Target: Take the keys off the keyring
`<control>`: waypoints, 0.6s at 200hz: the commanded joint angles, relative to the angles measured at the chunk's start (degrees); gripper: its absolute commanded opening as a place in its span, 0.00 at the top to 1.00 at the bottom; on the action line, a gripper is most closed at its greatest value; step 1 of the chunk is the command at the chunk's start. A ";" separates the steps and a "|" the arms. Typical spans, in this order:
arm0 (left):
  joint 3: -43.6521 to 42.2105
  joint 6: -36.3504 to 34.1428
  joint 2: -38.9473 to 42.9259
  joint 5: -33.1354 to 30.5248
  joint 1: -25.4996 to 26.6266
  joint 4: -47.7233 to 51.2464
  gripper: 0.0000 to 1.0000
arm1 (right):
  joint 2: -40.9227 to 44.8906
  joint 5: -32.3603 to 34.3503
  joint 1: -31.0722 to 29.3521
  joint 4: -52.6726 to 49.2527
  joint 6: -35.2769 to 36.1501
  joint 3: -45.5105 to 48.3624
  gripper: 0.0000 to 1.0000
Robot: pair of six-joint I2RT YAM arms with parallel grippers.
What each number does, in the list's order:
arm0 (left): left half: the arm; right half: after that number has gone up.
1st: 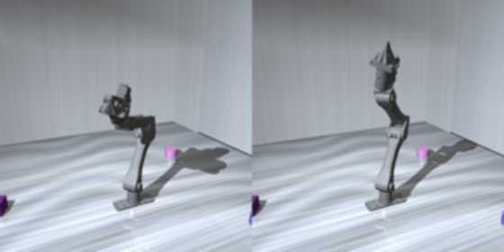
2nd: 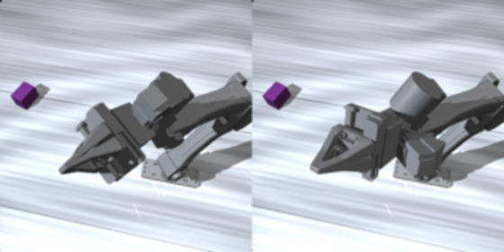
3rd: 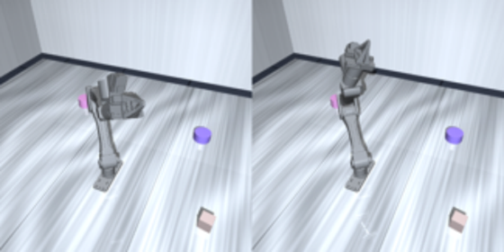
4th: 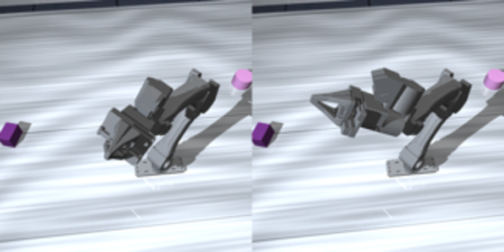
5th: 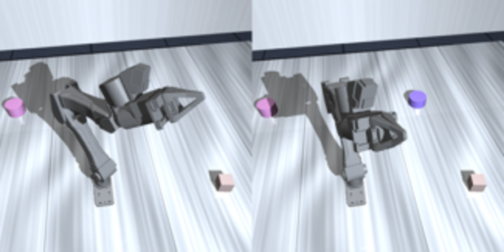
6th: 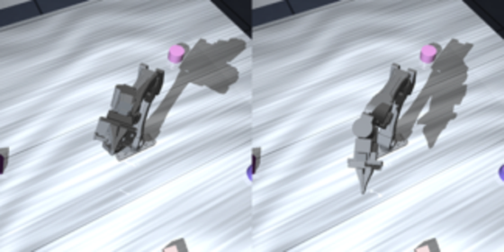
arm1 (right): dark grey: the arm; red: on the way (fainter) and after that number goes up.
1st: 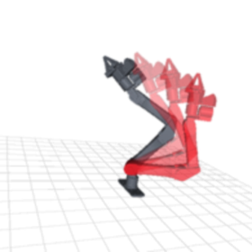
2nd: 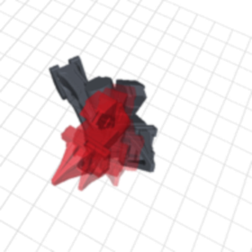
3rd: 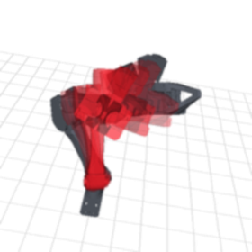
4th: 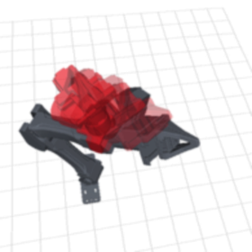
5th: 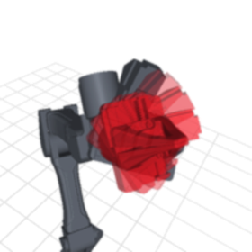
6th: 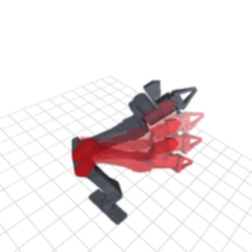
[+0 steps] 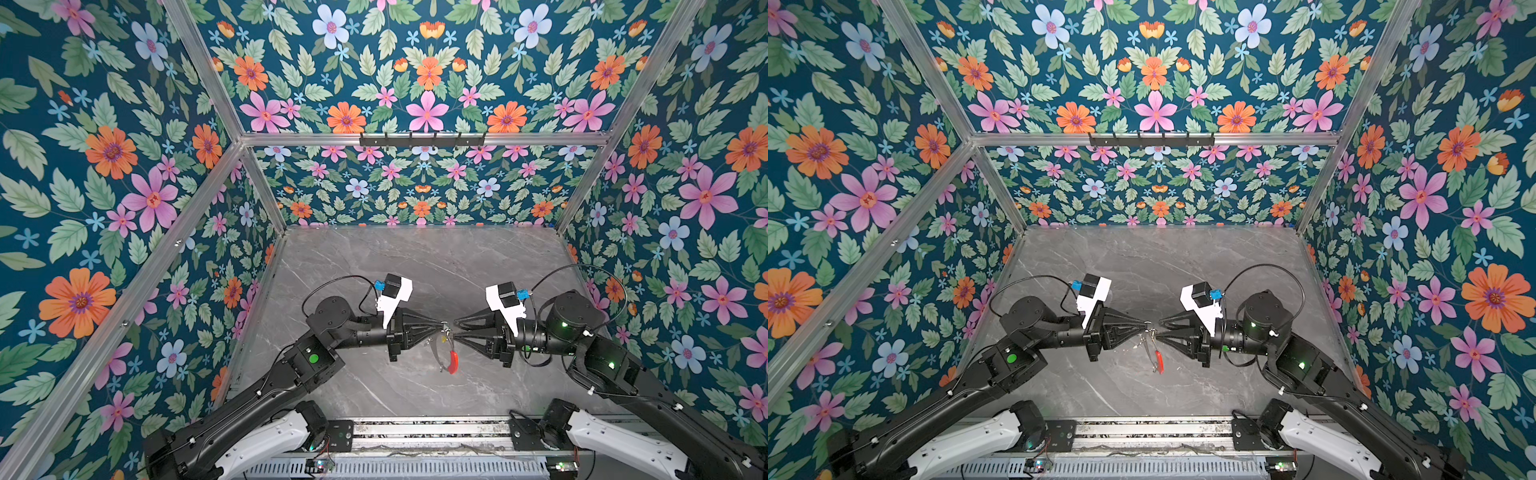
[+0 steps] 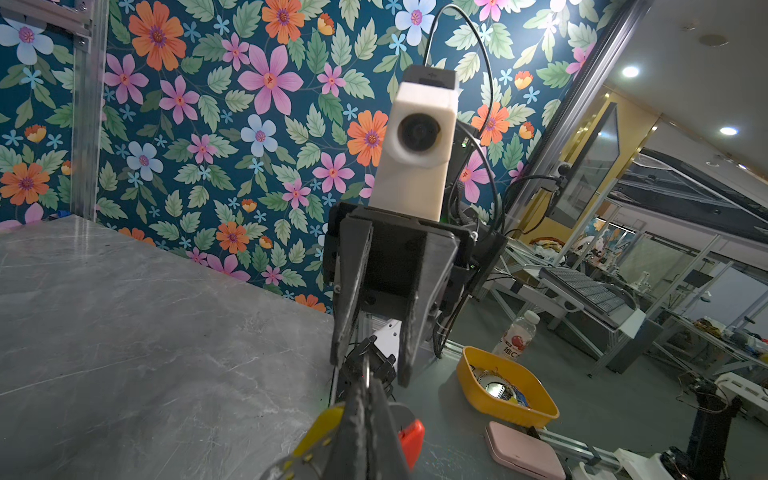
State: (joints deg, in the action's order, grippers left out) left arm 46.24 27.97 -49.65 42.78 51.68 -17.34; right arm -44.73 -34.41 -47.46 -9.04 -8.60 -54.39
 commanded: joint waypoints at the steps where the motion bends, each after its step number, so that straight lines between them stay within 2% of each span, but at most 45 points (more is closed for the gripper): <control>1: 0.61 -0.30 -0.10 0.81 0.00 -2.26 1.00 | -0.85 -1.17 -0.10 0.70 0.60 -0.45 0.70; 52: 0.91 -0.46 -0.01 0.71 0.00 -1.99 1.00 | -1.46 -1.53 -0.12 0.34 0.78 -0.59 0.81; 120: 0.33 -0.30 0.43 -0.69 0.00 -2.33 1.00 | -1.44 -2.59 -0.17 0.33 0.60 -0.69 0.92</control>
State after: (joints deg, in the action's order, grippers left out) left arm 46.65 27.97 -49.34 42.11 51.68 -17.32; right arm -46.17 -36.07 -47.57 -9.21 -8.56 -54.59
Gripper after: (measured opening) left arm 0.050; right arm 0.092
